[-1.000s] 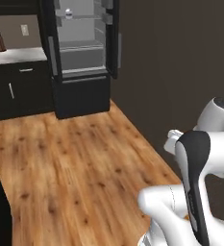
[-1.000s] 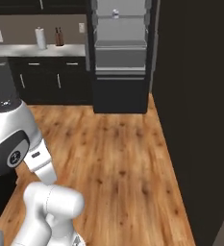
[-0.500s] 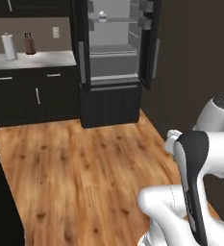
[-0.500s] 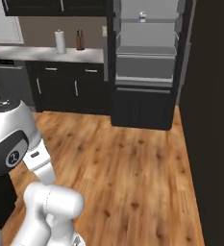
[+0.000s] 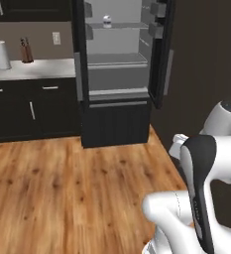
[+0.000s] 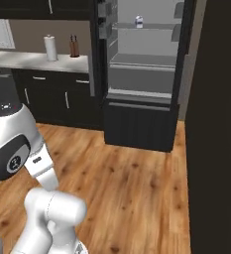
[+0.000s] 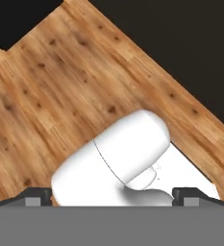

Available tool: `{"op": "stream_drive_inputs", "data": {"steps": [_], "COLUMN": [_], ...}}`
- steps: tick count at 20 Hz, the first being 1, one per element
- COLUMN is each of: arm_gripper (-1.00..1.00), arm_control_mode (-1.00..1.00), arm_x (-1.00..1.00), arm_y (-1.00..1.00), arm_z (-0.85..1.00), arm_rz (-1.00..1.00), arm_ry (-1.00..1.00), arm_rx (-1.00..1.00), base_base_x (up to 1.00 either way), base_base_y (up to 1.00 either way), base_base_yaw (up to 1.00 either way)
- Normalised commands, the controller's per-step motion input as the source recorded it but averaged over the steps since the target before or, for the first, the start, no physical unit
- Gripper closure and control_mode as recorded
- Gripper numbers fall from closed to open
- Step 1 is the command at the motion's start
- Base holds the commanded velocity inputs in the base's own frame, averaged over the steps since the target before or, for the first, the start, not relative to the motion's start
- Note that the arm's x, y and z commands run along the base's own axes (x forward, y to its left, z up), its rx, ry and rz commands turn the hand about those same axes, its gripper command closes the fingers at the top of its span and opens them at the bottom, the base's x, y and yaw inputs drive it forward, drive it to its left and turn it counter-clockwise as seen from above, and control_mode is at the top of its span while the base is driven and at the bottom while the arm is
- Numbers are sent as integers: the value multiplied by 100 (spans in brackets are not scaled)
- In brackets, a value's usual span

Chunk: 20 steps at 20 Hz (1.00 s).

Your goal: Take a sugar cube from the saucer and place it inside the coffee. Then, grab milk from the fridge and place it next to the coffee on the counter to sweeten the coffee.

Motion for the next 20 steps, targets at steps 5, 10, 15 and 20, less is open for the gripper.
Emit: {"op": "stream_drive_inputs", "data": {"steps": [5, 10, 15, 20], "arm_gripper": [-100, -100, -100, -100], "arm_control_mode": [100, 100, 100, 100], "arm_x": [0, 0, 0, 0], "arm_y": [0, 0, 0, 0], "arm_z": [0, 0, 0, 0], "arm_rz": [0, 0, 0, 0], "arm_ry": [0, 0, 0, 0], "arm_rx": [0, 0, 0, 0], "base_base_x": [100, 100, 100, 100], "base_base_y": [-43, -25, -11, -26], "base_base_yaw": [13, 4, 0, 0]}}
